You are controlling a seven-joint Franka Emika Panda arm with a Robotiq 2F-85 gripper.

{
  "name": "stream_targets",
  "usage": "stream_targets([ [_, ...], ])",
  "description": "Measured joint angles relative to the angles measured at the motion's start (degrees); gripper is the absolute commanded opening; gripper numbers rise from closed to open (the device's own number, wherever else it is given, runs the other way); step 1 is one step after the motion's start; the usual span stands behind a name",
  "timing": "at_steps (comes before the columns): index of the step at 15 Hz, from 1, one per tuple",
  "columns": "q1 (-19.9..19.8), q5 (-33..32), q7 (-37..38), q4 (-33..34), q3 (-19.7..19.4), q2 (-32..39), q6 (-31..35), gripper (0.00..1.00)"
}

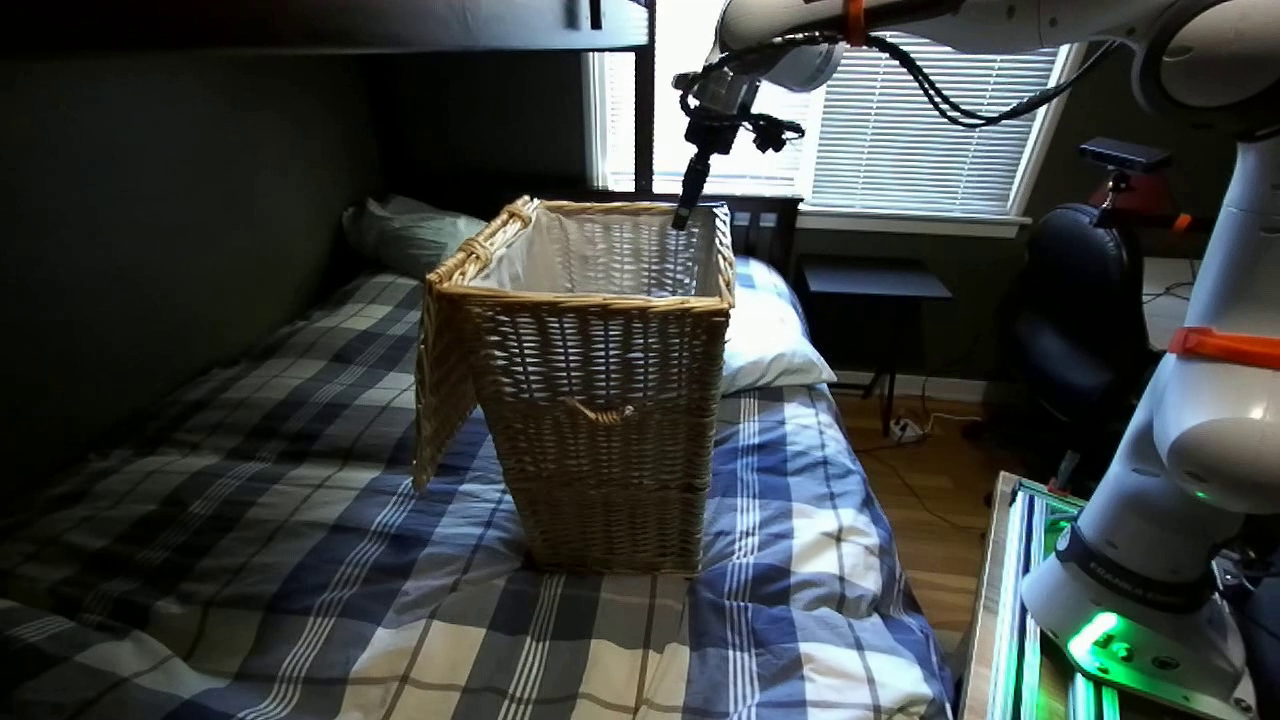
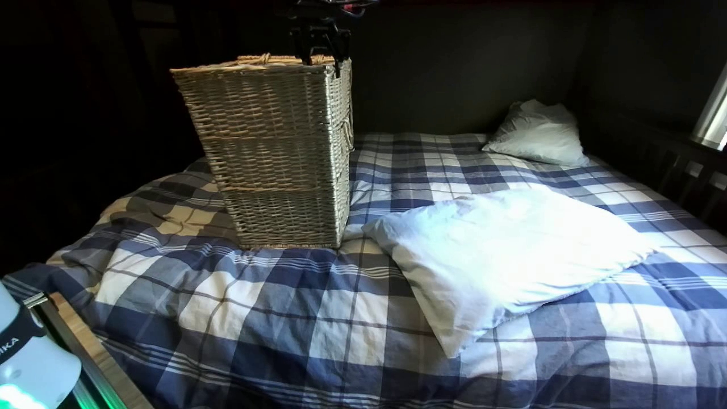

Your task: Lay the laundry basket on its side

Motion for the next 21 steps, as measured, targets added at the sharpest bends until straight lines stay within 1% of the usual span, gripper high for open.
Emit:
stream_targets([
  [3,0.11,0.05,-1.49,0.01,1.31,-0.86,-0.9,0.66],
  [5,0.31,0.62,-2.37,0.04,2.16,-1.68,-2.46,0.65],
  [7,0.53,2.52,-3.41,0.05,2.94,-2.67,-4.94,0.66],
  [9,1.0,5.27,-4.68,0.08,3.53,-3.61,-7.88,0.71],
  [10,1.28,6.82,-5.46,0.2,3.77,-4.11,-9.41,0.72],
  [12,1.92,9.54,-6.48,0.57,4.28,-5.07,-12.92,0.75],
  [17,4.8,12.69,-6.6,0.68,5.95,-5.59,-19.87,0.83],
  [20,6.2,16.09,-7.0,0.7,6.86,-5.15,-22.9,0.95],
  [21,6.48,17.79,-7.69,0.71,7.15,-5.0,-23.84,0.97],
])
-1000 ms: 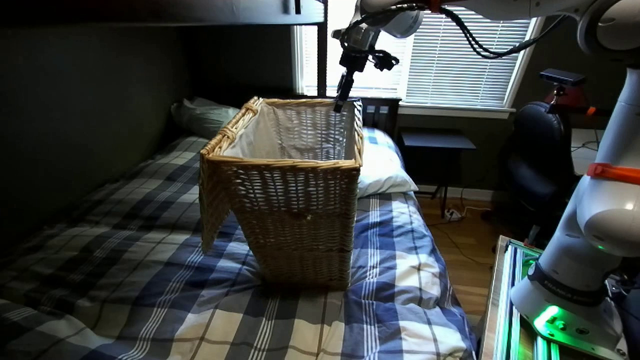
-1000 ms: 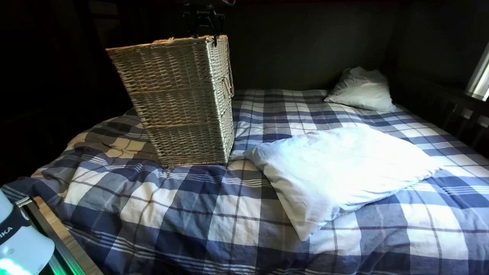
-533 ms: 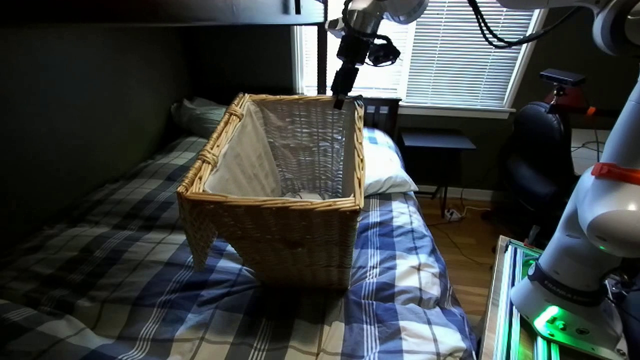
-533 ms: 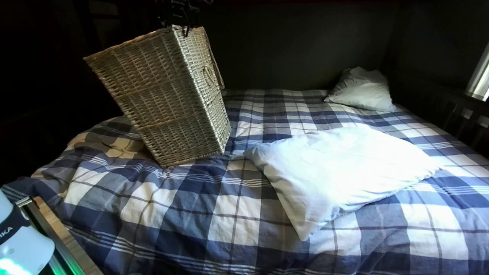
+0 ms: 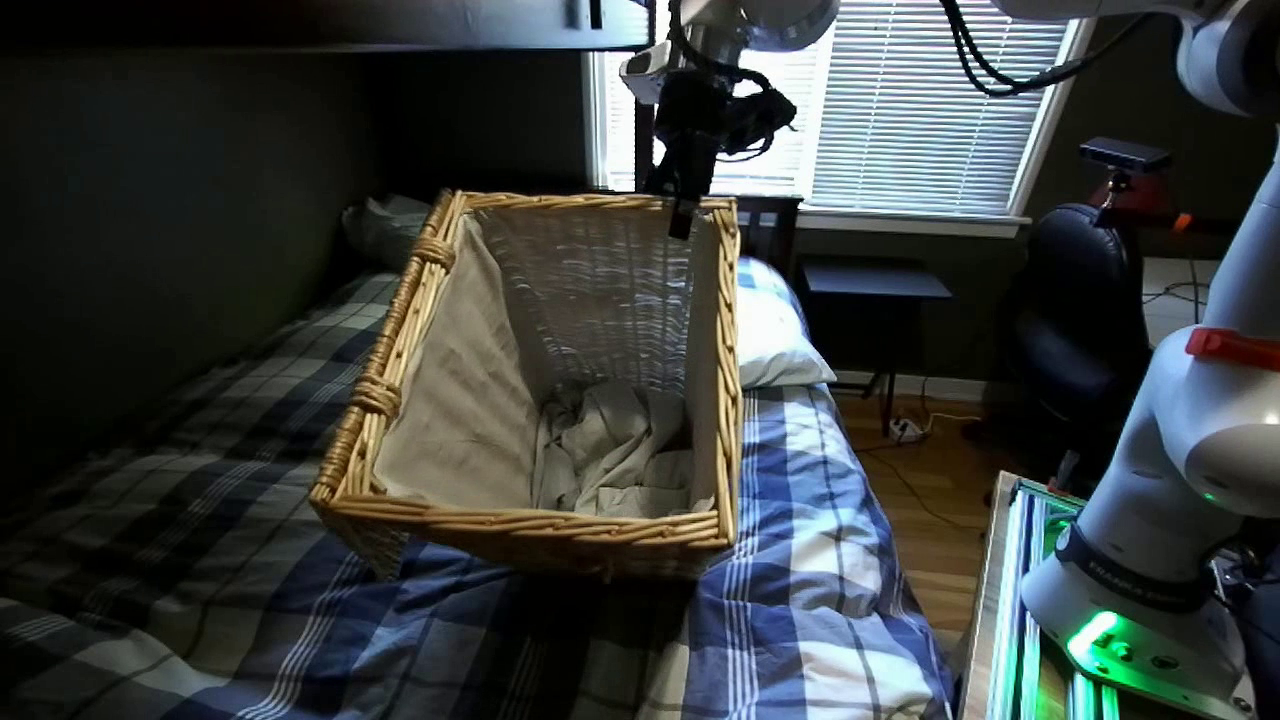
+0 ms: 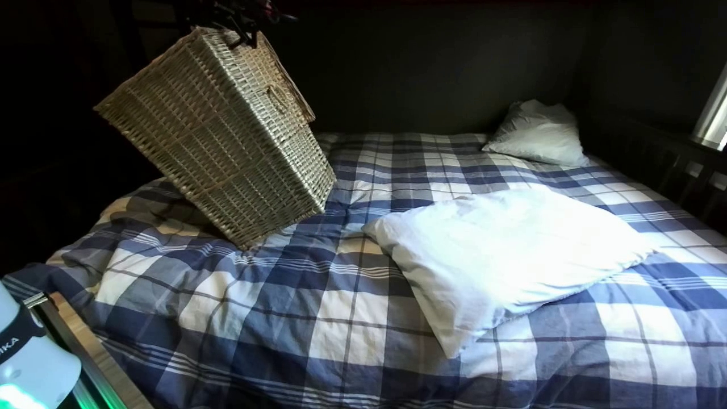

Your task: Lay the laundry basket on its side

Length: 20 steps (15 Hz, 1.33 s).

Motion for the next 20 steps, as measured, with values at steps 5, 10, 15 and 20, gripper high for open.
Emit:
stream_targets([
  [5,0.85,6.95,-1.06,0.26,0.67,0.39,-3.13,1.0],
  [10,0.63,12.98,1.52,1.92,0.26,0.47,-5.5,1.0],
  [15,-0.32,4.81,6.41,2.19,-1.99,0.13,1.31,1.0],
  [20,-0.75,-10.32,10.27,1.09,-2.65,-0.25,5.18,1.0],
])
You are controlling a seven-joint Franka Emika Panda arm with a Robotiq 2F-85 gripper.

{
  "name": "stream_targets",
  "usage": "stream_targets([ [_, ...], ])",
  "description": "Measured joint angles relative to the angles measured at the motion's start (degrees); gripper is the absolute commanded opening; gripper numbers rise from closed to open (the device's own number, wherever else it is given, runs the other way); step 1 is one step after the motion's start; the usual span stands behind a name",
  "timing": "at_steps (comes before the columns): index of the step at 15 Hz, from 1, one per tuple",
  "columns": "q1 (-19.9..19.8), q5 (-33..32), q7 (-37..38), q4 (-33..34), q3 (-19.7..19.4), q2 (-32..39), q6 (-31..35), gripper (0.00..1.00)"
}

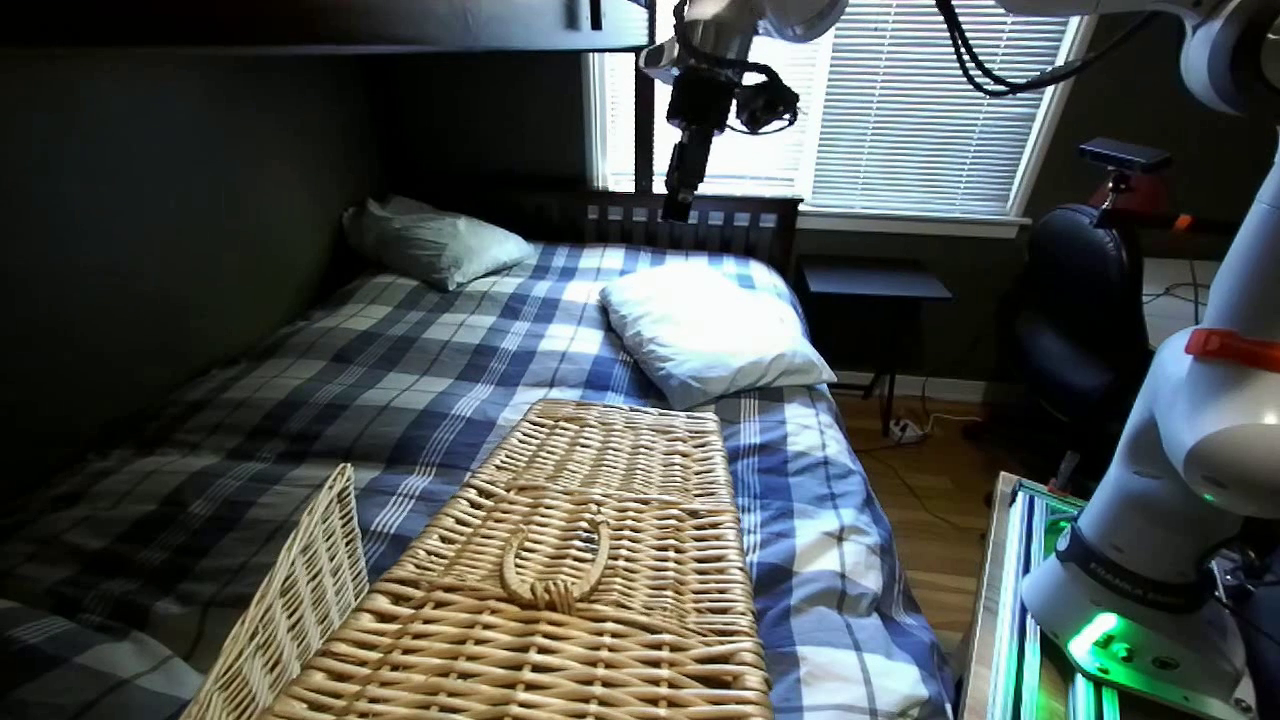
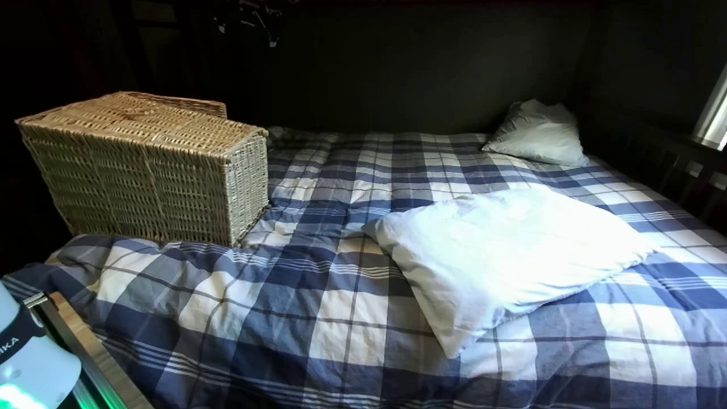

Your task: Lay the laundry basket on its side

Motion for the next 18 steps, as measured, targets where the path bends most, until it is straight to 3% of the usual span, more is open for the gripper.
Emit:
stream_targets([
  [3,0.9,-7.23,3.62,-0.49,0.93,-0.99,-0.04,1.0],
  [7,2.51,-11.72,7.12,-1.93,2.47,-2.99,-0.08,1.0],
  [18,5.67,-10.13,8.85,-3.55,4.57,-8.03,-0.29,1.0],
])
